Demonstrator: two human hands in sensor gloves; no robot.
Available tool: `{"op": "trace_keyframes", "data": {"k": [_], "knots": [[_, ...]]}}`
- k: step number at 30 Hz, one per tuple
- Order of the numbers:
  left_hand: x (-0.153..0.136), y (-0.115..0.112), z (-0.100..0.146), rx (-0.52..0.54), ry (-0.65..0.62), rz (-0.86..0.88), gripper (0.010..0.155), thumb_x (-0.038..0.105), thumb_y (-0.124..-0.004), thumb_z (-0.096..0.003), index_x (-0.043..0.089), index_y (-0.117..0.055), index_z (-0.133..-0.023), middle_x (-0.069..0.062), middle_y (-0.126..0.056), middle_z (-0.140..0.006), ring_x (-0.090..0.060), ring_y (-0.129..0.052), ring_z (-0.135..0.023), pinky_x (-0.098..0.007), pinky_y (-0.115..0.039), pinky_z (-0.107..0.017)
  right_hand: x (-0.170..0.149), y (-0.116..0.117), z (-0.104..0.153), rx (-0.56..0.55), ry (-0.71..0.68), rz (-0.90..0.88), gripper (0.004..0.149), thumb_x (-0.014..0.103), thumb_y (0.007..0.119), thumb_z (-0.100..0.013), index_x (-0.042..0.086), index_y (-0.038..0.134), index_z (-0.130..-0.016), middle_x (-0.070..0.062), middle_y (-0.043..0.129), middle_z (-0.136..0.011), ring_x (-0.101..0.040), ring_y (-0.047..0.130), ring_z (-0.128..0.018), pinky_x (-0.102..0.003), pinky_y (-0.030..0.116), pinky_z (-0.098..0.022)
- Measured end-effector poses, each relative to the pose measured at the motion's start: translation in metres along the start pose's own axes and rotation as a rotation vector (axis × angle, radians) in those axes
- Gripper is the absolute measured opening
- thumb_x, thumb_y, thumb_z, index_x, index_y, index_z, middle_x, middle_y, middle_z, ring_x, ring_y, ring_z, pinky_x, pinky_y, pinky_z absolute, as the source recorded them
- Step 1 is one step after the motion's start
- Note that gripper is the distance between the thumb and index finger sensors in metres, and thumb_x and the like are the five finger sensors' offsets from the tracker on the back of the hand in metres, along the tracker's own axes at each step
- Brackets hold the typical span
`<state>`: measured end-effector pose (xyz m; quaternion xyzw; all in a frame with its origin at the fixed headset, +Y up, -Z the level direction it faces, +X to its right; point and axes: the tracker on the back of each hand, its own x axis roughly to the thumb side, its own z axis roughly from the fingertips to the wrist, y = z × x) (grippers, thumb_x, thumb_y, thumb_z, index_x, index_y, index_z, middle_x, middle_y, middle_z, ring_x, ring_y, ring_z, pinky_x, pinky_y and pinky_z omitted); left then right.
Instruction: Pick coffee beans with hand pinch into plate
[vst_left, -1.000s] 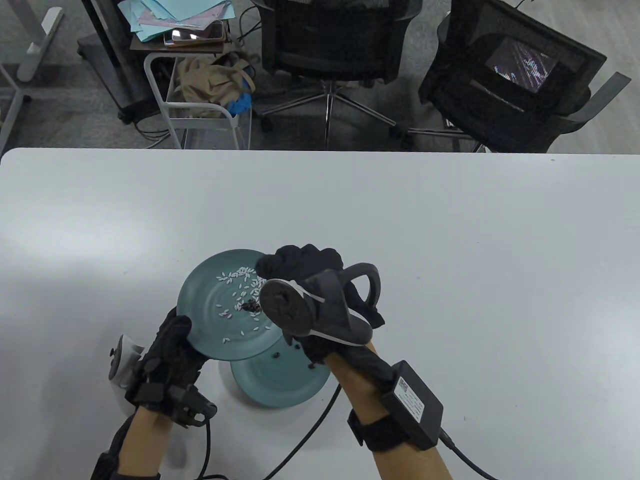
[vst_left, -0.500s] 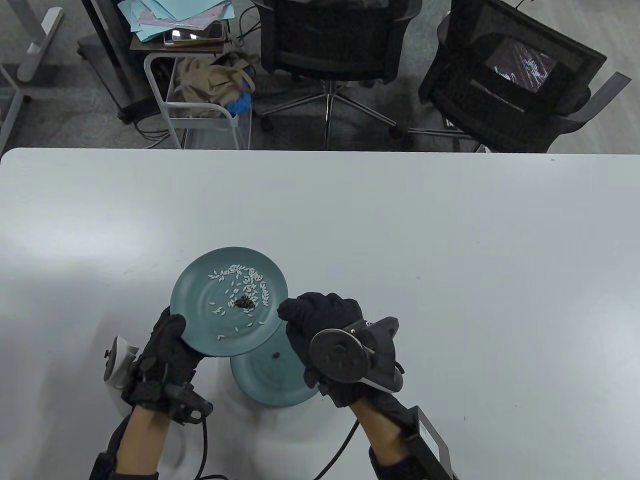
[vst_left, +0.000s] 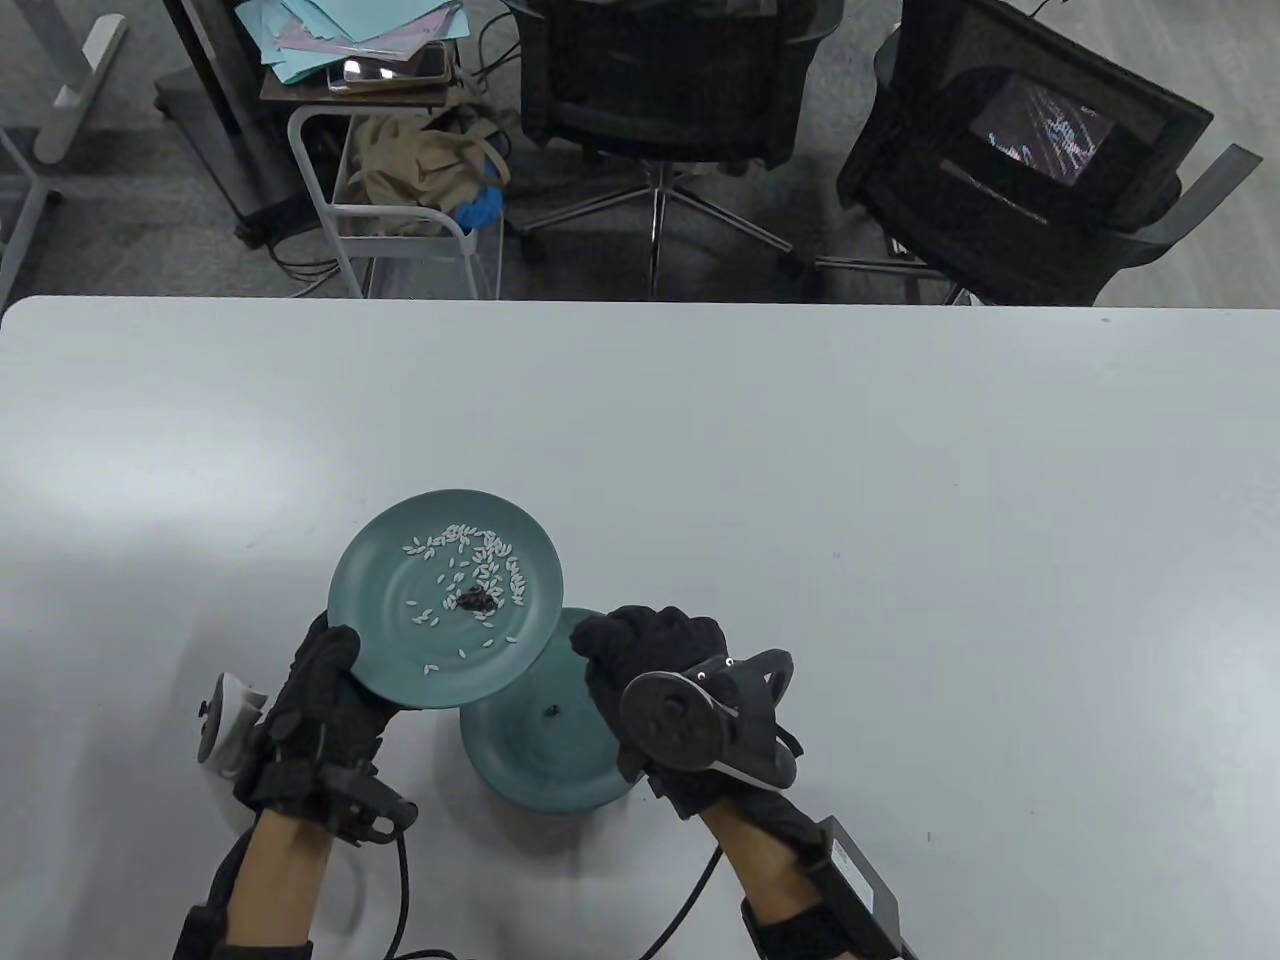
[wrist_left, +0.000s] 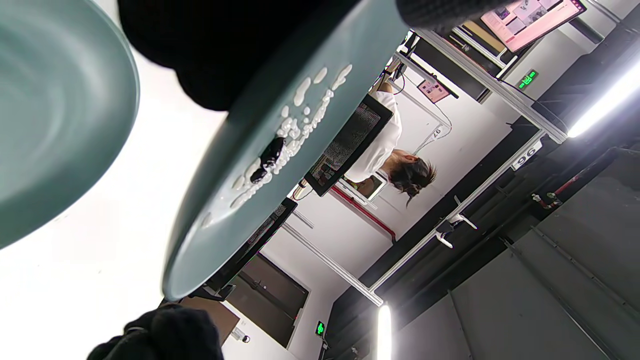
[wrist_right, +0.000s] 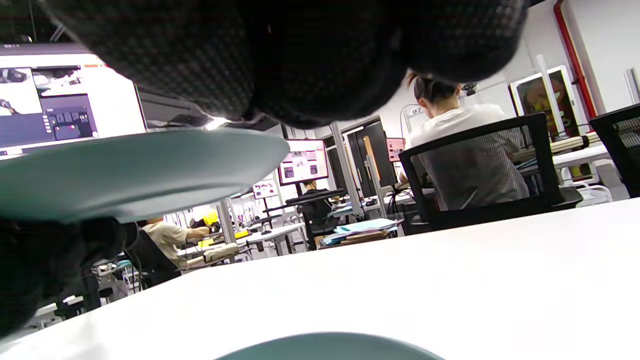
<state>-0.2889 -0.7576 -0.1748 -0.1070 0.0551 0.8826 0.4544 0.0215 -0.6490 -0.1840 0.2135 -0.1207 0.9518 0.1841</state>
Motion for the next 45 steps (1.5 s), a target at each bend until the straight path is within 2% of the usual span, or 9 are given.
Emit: {"op": "trace_keyframes", "data": {"k": [22, 35, 45], "knots": [[-0.001, -0.001, -0.001, 0.001, 0.014, -0.009, 0.063, 0.045, -0.065, -0.0502, 0.027, -0.037, -0.103, -0.008, -0.066, -0.094, -0.035, -0.086, -0.064, -0.041, -0.078, -0.047, 0.000, 0.042, 0.003, 0.117, -0.007, 0.092, 0.037, 0.033, 0.085, -0.042, 0.024, 0.081, -0.078, -0.008, 0.092, -0.073, -0.020, 0.093, -0.044, -0.048, 0.078, -0.042], [-0.003, -0.002, -0.002, 0.006, 0.024, -0.023, 0.063, 0.044, -0.065, -0.0499, 0.026, -0.038, -0.103, -0.009, -0.066, -0.094, -0.036, -0.086, -0.064, -0.042, -0.078, -0.046, 0.002, 0.049, 0.003, 0.146, -0.029, 0.160, 0.037, 0.032, 0.084, -0.043, 0.024, 0.079, -0.079, -0.007, 0.090, -0.074, -0.020, 0.091, -0.046, -0.049, 0.076, -0.044], [-0.004, -0.002, -0.002, 0.000, 0.020, -0.021, 0.063, 0.044, -0.065, -0.0499, 0.026, -0.037, -0.103, -0.009, -0.067, -0.094, -0.036, -0.086, -0.063, -0.042, -0.078, -0.046, 0.000, 0.044, 0.005, 0.114, -0.025, 0.112, 0.037, 0.033, 0.084, -0.043, 0.024, 0.080, -0.078, -0.007, 0.091, -0.073, -0.020, 0.092, -0.046, -0.049, 0.076, -0.044]]}}
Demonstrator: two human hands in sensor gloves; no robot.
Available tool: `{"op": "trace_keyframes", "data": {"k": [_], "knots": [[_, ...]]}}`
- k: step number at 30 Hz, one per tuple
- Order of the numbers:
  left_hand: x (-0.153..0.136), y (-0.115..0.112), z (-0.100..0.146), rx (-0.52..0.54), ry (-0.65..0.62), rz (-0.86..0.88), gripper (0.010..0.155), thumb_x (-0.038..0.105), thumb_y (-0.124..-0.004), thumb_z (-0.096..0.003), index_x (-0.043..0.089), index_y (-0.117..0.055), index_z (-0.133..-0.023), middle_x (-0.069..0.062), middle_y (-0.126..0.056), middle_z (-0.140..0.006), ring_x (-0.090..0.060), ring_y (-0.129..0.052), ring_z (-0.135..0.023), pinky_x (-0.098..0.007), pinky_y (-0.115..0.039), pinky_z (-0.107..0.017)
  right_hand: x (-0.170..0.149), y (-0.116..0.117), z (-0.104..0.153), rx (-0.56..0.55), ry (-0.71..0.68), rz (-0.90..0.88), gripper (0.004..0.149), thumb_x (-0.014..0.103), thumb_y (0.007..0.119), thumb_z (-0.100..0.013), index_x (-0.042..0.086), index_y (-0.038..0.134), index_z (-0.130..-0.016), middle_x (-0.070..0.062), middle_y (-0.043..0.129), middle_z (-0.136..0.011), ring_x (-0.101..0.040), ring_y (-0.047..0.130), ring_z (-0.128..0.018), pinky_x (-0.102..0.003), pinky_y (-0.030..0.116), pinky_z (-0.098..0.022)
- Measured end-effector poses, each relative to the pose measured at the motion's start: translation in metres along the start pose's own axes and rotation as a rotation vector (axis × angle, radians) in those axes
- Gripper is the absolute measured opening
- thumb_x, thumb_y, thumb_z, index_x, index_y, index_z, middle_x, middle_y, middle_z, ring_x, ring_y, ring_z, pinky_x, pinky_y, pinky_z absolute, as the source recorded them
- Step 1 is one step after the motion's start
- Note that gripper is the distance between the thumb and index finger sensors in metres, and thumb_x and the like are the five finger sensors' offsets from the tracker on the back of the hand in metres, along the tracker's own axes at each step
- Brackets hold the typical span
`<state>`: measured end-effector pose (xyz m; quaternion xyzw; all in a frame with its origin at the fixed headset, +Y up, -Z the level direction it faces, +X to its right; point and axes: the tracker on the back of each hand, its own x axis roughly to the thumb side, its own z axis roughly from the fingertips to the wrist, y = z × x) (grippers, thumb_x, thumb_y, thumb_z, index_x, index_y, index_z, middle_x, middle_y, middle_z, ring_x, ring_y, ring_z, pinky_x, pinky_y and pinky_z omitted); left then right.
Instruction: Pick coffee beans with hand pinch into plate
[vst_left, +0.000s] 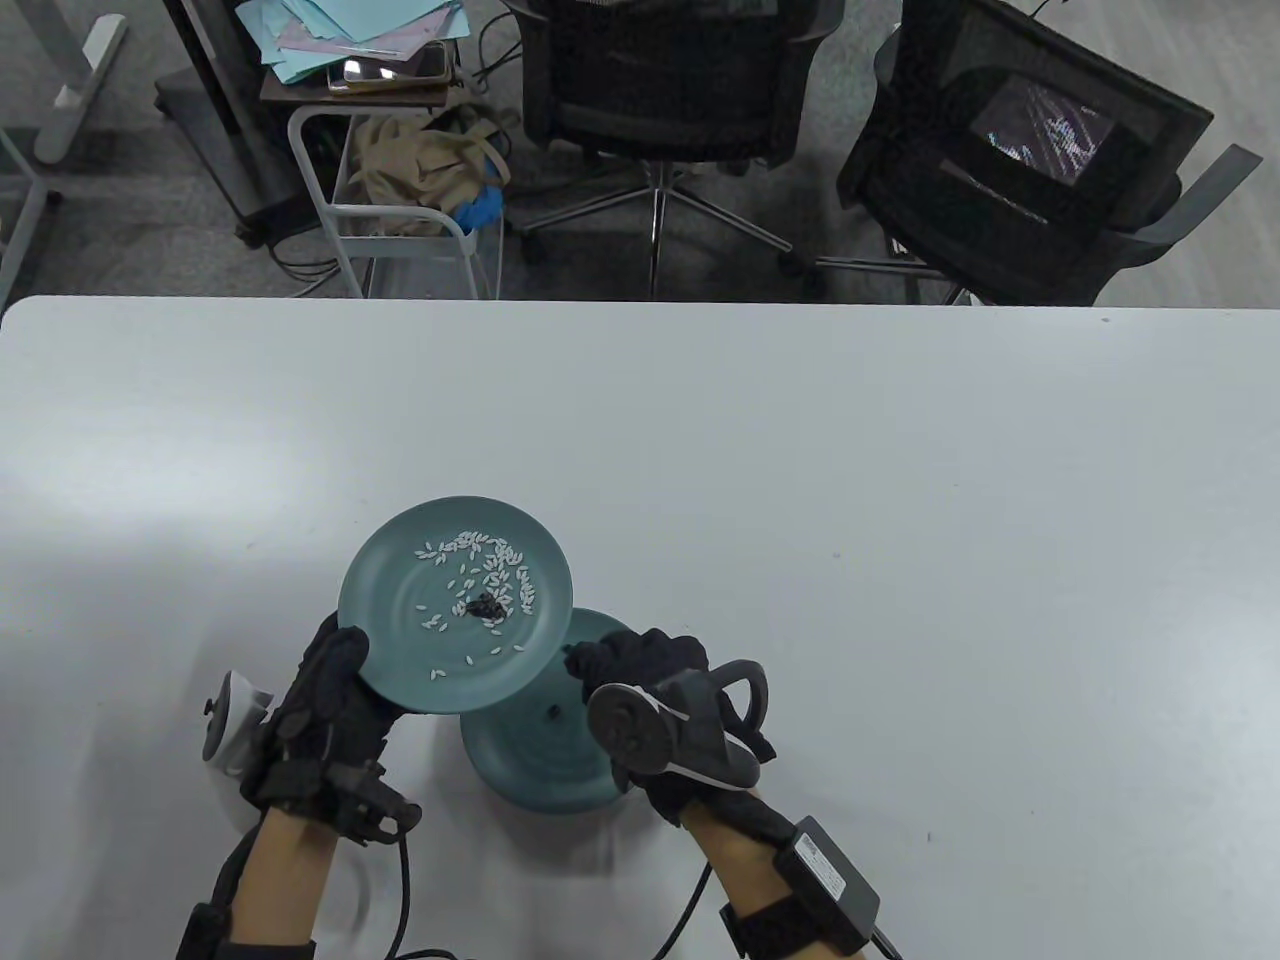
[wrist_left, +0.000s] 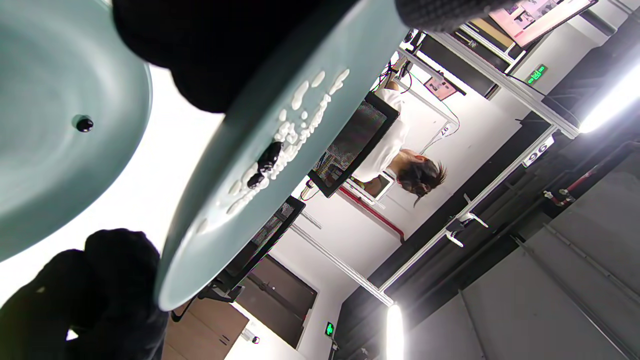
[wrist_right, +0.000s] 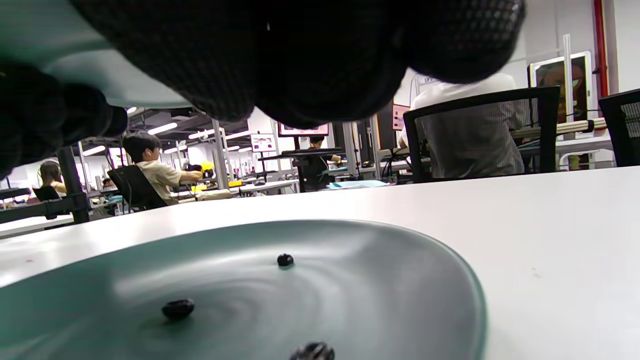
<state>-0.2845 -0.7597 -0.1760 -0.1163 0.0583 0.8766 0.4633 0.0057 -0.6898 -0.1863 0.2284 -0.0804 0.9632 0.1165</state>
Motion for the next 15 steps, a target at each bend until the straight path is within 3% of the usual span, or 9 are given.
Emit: {"op": "trace_keyframes", "data": {"k": [9, 15], "knots": [[0.001, -0.001, 0.000, -0.003, -0.008, 0.011, 0.062, 0.043, -0.064, -0.0503, 0.025, -0.037, -0.103, -0.009, -0.066, -0.093, -0.035, -0.086, -0.063, -0.042, -0.078, -0.046, -0.005, -0.045, 0.010, -0.174, 0.025, -0.036, 0.037, 0.034, 0.084, -0.043, 0.024, 0.079, -0.079, -0.008, 0.092, -0.072, -0.021, 0.092, -0.046, -0.050, 0.076, -0.044], [0.001, -0.003, 0.001, -0.007, -0.009, -0.004, 0.062, 0.043, -0.064, -0.0501, 0.024, -0.038, -0.103, -0.010, -0.067, -0.092, -0.035, -0.087, -0.061, -0.041, -0.078, -0.044, 0.015, -0.075, 0.009, -0.314, -0.048, -0.023, 0.037, 0.033, 0.082, -0.044, 0.024, 0.079, -0.080, -0.008, 0.092, -0.073, -0.022, 0.093, -0.046, -0.050, 0.076, -0.044]]}}
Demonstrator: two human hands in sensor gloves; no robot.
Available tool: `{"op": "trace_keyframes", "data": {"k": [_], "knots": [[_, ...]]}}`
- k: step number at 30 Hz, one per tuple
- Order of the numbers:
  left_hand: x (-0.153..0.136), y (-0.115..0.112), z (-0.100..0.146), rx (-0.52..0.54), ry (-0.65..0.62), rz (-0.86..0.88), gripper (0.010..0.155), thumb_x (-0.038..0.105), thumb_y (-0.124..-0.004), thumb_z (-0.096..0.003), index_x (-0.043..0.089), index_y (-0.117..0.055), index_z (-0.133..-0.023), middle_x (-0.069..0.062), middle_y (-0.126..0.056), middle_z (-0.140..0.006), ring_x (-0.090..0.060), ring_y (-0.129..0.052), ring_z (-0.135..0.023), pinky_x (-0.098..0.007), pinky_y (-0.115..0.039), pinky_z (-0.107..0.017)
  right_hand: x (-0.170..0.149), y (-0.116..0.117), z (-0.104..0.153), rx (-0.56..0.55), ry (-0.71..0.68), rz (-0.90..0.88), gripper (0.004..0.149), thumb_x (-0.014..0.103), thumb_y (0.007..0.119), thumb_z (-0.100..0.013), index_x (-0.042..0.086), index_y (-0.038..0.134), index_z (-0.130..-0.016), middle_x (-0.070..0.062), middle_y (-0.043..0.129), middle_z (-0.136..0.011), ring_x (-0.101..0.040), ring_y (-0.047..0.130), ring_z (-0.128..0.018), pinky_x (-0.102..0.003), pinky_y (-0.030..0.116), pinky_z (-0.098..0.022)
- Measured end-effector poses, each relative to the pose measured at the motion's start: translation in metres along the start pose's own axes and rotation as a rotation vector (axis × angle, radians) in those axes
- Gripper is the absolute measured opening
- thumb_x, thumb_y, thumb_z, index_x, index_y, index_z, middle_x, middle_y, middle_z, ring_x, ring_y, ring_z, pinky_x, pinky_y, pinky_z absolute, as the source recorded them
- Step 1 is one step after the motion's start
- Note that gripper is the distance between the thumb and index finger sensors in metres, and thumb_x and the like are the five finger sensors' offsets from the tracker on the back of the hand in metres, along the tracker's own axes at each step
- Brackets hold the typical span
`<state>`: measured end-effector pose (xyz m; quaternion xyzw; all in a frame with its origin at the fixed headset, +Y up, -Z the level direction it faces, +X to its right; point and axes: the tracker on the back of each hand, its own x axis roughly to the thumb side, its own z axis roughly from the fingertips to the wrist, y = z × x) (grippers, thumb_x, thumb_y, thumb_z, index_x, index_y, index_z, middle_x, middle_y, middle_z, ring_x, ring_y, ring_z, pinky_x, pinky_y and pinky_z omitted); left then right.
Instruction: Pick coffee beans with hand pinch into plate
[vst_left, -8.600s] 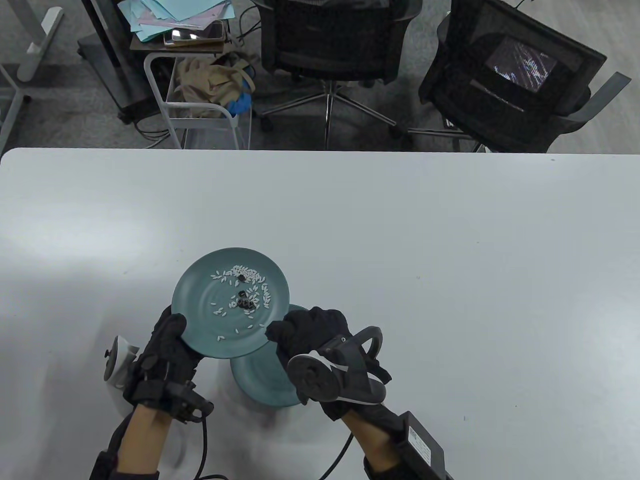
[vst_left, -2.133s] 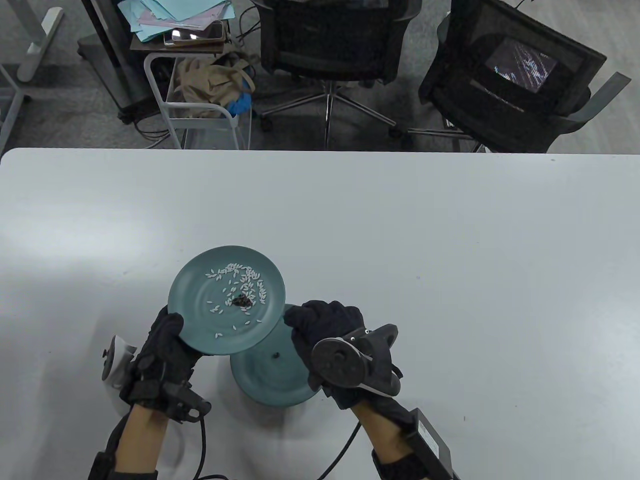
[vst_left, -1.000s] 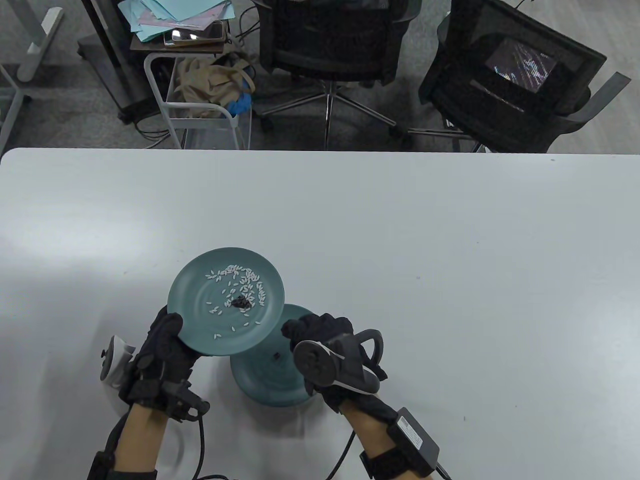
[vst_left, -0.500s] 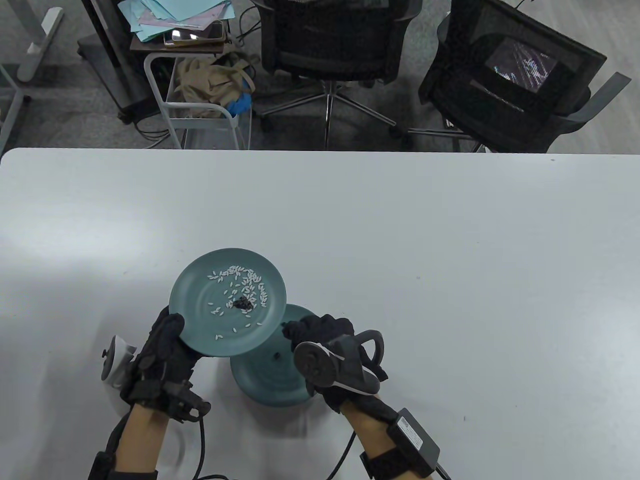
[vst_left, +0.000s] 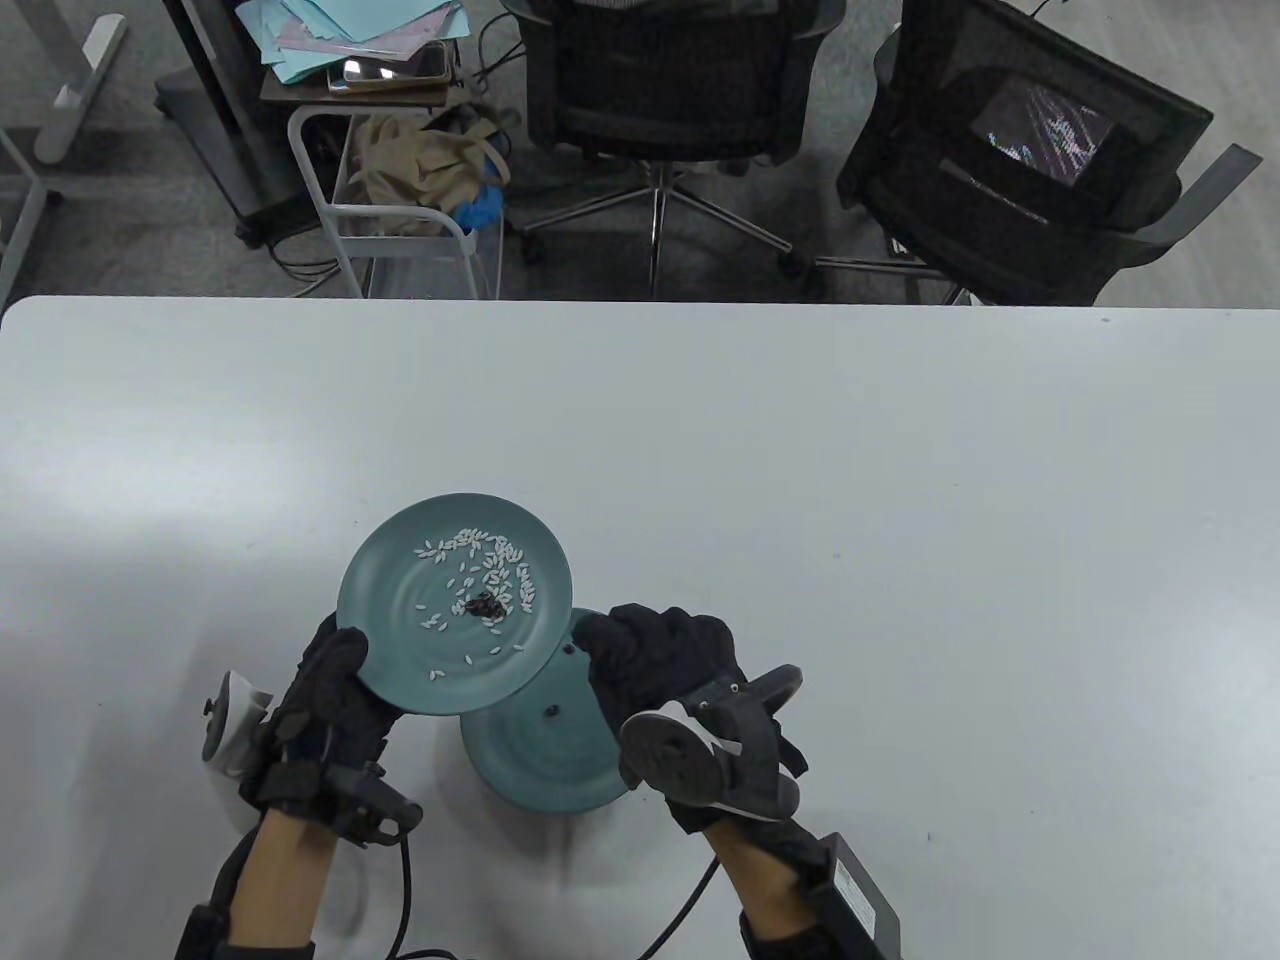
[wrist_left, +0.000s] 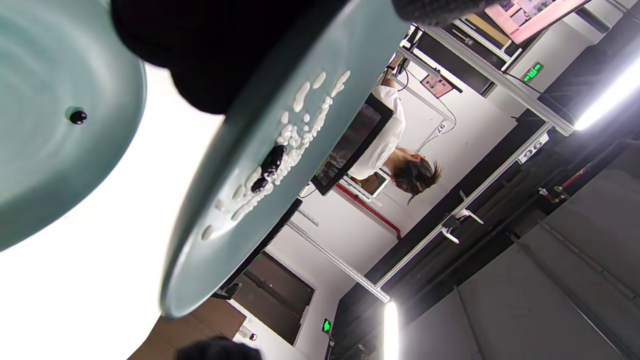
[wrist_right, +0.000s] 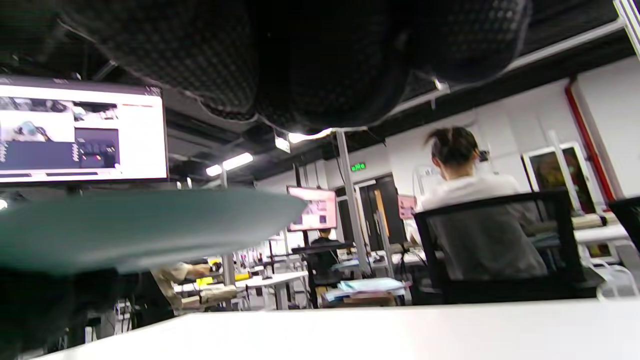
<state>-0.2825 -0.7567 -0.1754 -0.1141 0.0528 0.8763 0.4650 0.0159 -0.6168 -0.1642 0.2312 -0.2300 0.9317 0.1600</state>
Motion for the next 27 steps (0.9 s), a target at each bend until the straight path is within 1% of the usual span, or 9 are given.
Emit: {"op": "trace_keyframes", "data": {"k": [2, 5, 8, 11, 14, 16, 20, 23, 27], "knots": [[0.000, 0.000, 0.001, 0.015, -0.002, -0.014, 0.061, 0.044, -0.064, -0.0499, 0.023, -0.040, -0.102, -0.010, -0.070, -0.090, -0.035, -0.089, -0.058, -0.041, -0.079, -0.042, 0.010, -0.005, -0.010, -0.004, -0.025, 0.020, 0.037, 0.033, 0.082, -0.044, 0.024, 0.079, -0.080, -0.008, 0.092, -0.073, -0.022, 0.093, -0.046, -0.050, 0.076, -0.044], [-0.001, 0.000, 0.001, 0.015, -0.001, -0.018, 0.061, 0.044, -0.064, -0.0498, 0.023, -0.041, -0.102, -0.010, -0.071, -0.088, -0.035, -0.089, -0.058, -0.041, -0.079, -0.042, 0.026, -0.008, -0.031, 0.040, -0.056, 0.064, 0.039, 0.033, 0.081, -0.045, 0.024, 0.079, -0.082, -0.009, 0.094, -0.073, -0.023, 0.093, -0.046, -0.051, 0.076, -0.044], [-0.001, 0.000, 0.001, 0.010, -0.002, -0.014, 0.060, 0.044, -0.064, -0.0498, 0.023, -0.041, -0.102, -0.010, -0.071, -0.088, -0.035, -0.089, -0.058, -0.042, -0.079, -0.042, 0.042, -0.008, -0.052, 0.052, -0.087, 0.117, 0.043, 0.037, 0.081, -0.045, 0.024, 0.077, -0.086, -0.010, 0.096, -0.072, -0.024, 0.094, -0.044, -0.050, 0.076, -0.042], [0.000, 0.000, 0.001, 0.007, -0.005, -0.015, 0.060, 0.044, -0.064, -0.0499, 0.023, -0.041, -0.102, -0.010, -0.071, -0.089, -0.035, -0.089, -0.058, -0.041, -0.079, -0.042, 0.053, -0.002, -0.068, 0.113, -0.127, 0.218, 0.044, 0.038, 0.082, -0.045, 0.029, 0.075, -0.088, -0.009, 0.096, -0.072, -0.024, 0.094, -0.043, -0.049, 0.075, -0.040], [0.000, 0.000, 0.001, 0.009, -0.009, -0.025, 0.061, 0.044, -0.064, -0.0498, 0.023, -0.041, -0.102, -0.011, -0.071, -0.089, -0.035, -0.089, -0.058, -0.042, -0.079, -0.042, 0.064, 0.010, -0.081, 0.180, -0.154, 0.302, 0.043, 0.039, 0.085, -0.043, 0.029, 0.079, -0.084, -0.008, 0.096, -0.074, -0.023, 0.094, -0.045, -0.049, 0.075, -0.041], [-0.001, -0.001, 0.001, 0.011, -0.010, -0.034, 0.061, 0.044, -0.064, -0.0497, 0.023, -0.041, -0.102, -0.011, -0.071, -0.089, -0.035, -0.089, -0.058, -0.042, -0.079, -0.042, 0.069, 0.018, -0.086, 0.232, -0.168, 0.319, 0.040, 0.038, 0.086, -0.042, 0.029, 0.081, -0.081, -0.008, 0.095, -0.075, -0.023, 0.093, -0.047, -0.049, 0.075, -0.041], [-0.001, -0.002, 0.001, 0.004, -0.007, -0.033, 0.061, 0.044, -0.064, -0.0498, 0.023, -0.041, -0.102, -0.011, -0.070, -0.089, -0.036, -0.088, -0.058, -0.042, -0.078, -0.042, 0.077, 0.032, -0.093, 0.376, -0.192, 0.362, 0.039, 0.038, 0.086, -0.042, 0.032, 0.083, -0.079, -0.008, 0.092, -0.079, -0.023, 0.092, -0.050, -0.049, 0.074, -0.043], [-0.002, -0.002, 0.002, 0.010, -0.008, -0.046, 0.061, 0.044, -0.064, -0.0497, 0.023, -0.041, -0.102, -0.011, -0.070, -0.089, -0.036, -0.088, -0.058, -0.042, -0.078, -0.042, 0.080, 0.040, -0.091, 0.385, -0.217, 0.354, 0.039, 0.039, 0.086, -0.041, 0.030, 0.084, -0.079, -0.008, 0.093, -0.078, -0.023, 0.093, -0.049, -0.049, 0.075, -0.043], [-0.003, -0.003, 0.001, 0.011, -0.005, -0.062, 0.061, 0.043, -0.065, -0.0495, 0.022, -0.041, -0.102, -0.011, -0.070, -0.089, -0.036, -0.088, -0.058, -0.042, -0.078, -0.042, 0.079, 0.052, -0.090, 0.454, -0.201, 0.416, 0.040, 0.038, 0.087, -0.041, 0.028, 0.083, -0.080, -0.007, 0.094, -0.080, -0.022, 0.094, -0.050, -0.049, 0.075, -0.043]]}}
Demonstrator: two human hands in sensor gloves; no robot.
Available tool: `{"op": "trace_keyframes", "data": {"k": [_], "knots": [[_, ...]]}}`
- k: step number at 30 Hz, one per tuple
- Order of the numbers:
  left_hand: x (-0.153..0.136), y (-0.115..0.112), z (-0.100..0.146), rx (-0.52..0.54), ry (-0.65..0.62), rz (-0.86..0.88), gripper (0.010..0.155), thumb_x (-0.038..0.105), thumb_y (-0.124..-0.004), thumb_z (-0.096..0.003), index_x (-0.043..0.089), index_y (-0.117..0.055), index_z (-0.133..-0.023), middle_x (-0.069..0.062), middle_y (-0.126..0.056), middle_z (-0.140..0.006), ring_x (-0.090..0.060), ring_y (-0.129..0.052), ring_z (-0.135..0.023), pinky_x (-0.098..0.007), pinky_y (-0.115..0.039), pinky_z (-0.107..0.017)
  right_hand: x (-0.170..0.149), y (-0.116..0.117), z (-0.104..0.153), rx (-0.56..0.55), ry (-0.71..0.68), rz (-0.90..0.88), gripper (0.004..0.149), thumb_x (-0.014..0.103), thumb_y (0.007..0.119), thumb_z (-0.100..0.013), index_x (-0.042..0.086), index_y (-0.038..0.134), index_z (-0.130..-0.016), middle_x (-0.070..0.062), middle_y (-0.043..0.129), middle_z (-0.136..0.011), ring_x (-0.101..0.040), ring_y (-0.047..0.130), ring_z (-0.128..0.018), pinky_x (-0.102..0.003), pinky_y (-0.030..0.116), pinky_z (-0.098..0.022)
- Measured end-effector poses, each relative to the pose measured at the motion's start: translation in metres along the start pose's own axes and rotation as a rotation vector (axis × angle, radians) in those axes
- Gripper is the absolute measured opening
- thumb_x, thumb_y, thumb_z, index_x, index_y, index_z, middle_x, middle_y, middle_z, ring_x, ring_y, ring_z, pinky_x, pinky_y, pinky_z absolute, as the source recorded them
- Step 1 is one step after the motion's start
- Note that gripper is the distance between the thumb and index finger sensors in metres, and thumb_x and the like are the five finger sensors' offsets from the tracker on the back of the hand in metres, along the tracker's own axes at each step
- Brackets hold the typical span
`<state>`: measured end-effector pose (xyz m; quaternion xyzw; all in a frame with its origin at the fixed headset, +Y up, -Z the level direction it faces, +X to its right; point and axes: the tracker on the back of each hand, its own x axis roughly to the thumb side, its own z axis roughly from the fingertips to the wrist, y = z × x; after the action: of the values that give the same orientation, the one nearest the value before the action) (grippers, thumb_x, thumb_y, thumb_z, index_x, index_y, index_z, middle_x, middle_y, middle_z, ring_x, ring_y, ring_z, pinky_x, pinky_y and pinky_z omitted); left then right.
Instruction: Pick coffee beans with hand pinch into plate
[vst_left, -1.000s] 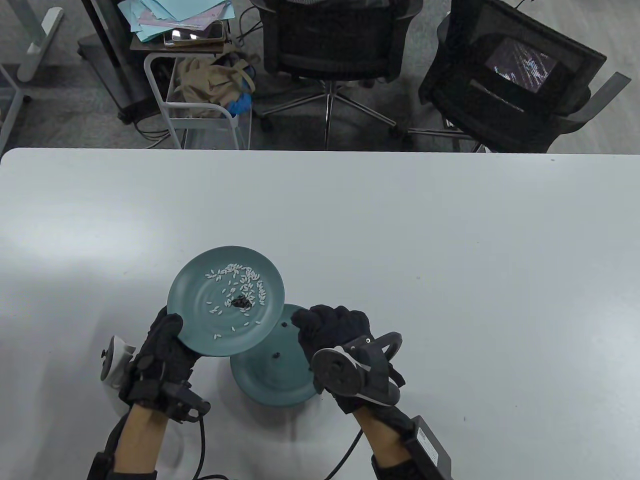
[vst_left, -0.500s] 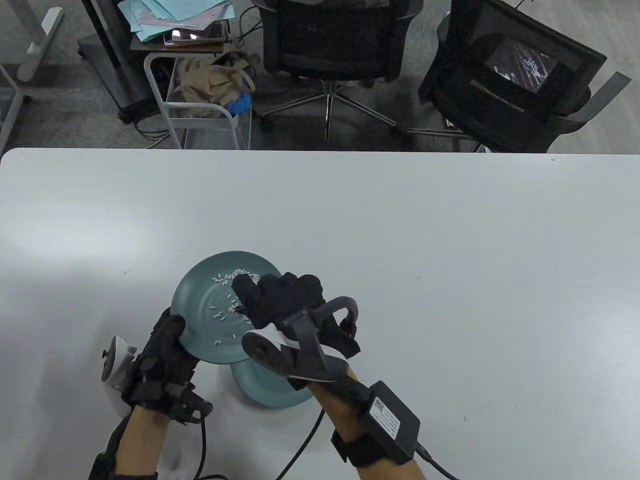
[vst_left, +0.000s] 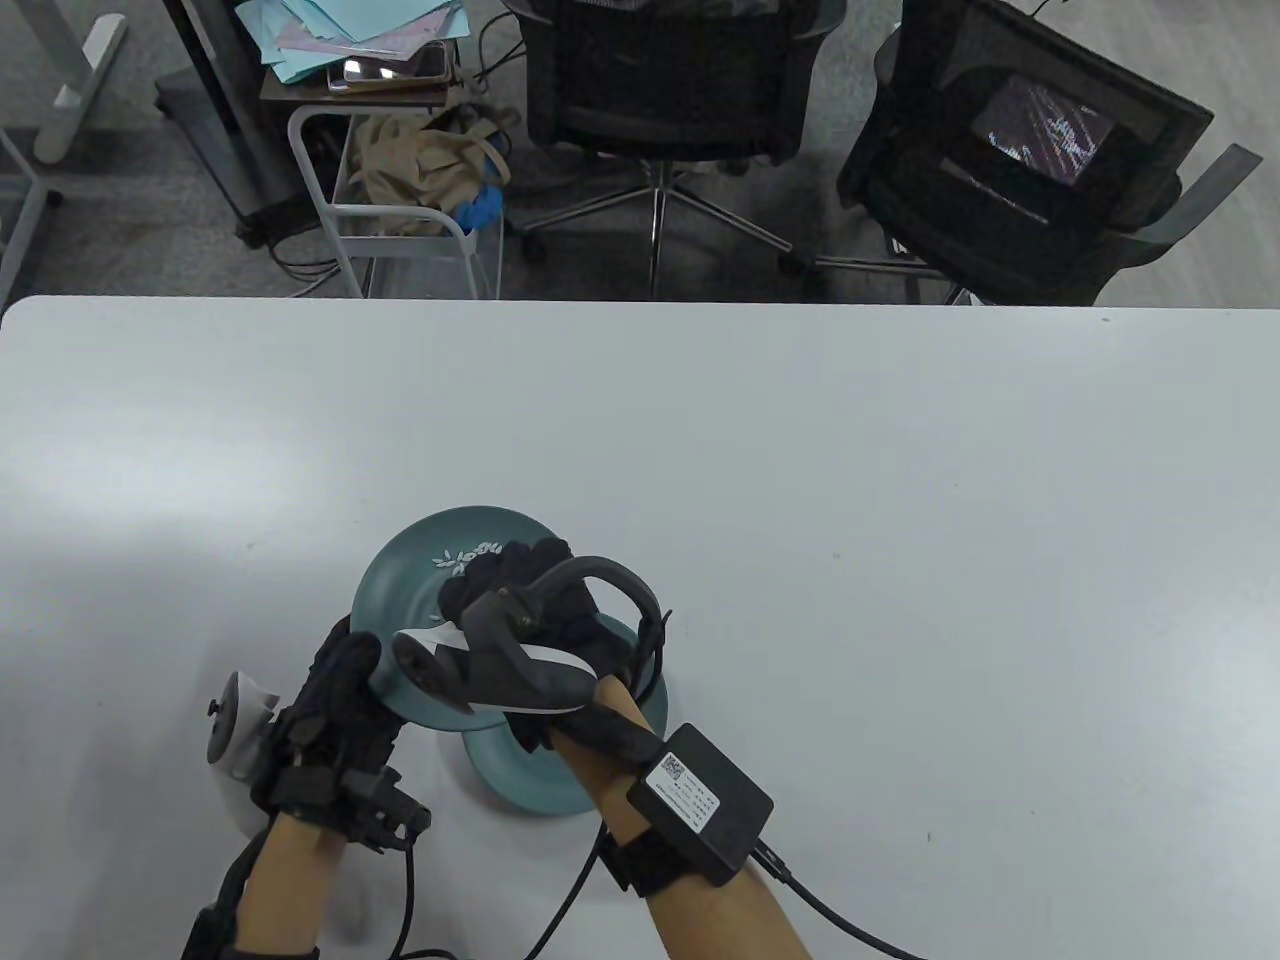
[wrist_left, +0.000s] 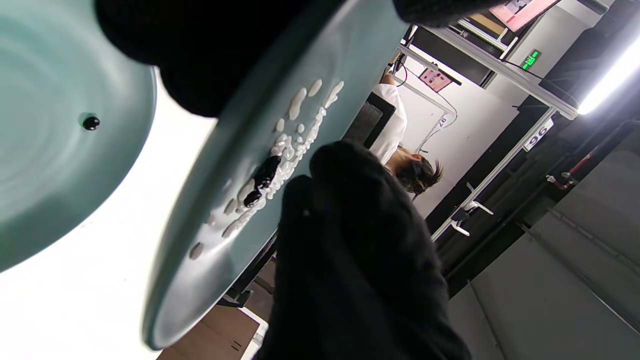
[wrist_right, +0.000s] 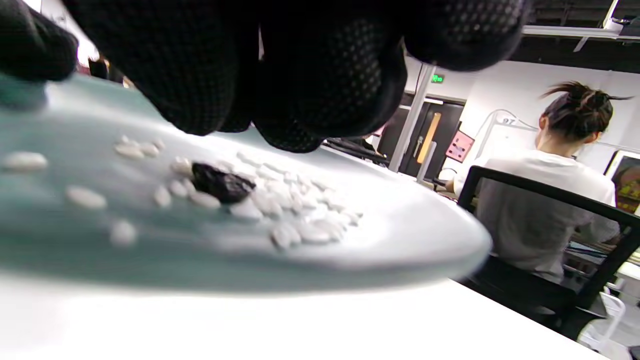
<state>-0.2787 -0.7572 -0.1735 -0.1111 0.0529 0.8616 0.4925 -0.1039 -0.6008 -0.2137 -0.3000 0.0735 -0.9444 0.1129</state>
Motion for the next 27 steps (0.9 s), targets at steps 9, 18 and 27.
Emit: {"op": "trace_keyframes", "data": {"k": [9, 18, 27], "knots": [[-0.003, 0.001, -0.001, 0.014, 0.026, 0.017, 0.061, 0.042, -0.065, -0.0496, 0.021, -0.041, -0.101, -0.013, -0.070, -0.088, -0.037, -0.088, -0.057, -0.043, -0.078, -0.041, 0.002, 0.014, -0.008, 0.098, 0.012, -0.039, 0.040, 0.038, 0.087, -0.040, 0.025, 0.084, -0.078, -0.007, 0.096, -0.075, -0.021, 0.095, -0.047, -0.048, 0.077, -0.042], [-0.004, 0.001, -0.001, 0.019, 0.023, 0.005, 0.061, 0.042, -0.066, -0.0493, 0.020, -0.044, -0.101, -0.014, -0.073, -0.086, -0.038, -0.089, -0.054, -0.043, -0.079, -0.039, 0.004, 0.013, -0.014, 0.219, -0.003, -0.076, 0.042, 0.042, 0.086, -0.041, 0.022, 0.084, -0.076, -0.008, 0.096, -0.071, -0.022, 0.094, -0.046, -0.049, 0.076, -0.043], [-0.004, -0.001, -0.001, 0.010, 0.025, 0.004, 0.060, 0.042, -0.065, -0.0493, 0.020, -0.044, -0.101, -0.014, -0.073, -0.086, -0.037, -0.089, -0.054, -0.043, -0.079, -0.038, 0.006, 0.014, -0.013, 0.189, -0.053, -0.071, 0.041, 0.045, 0.087, -0.038, 0.024, 0.084, -0.074, -0.007, 0.096, -0.071, -0.021, 0.094, -0.047, -0.049, 0.076, -0.043]]}}
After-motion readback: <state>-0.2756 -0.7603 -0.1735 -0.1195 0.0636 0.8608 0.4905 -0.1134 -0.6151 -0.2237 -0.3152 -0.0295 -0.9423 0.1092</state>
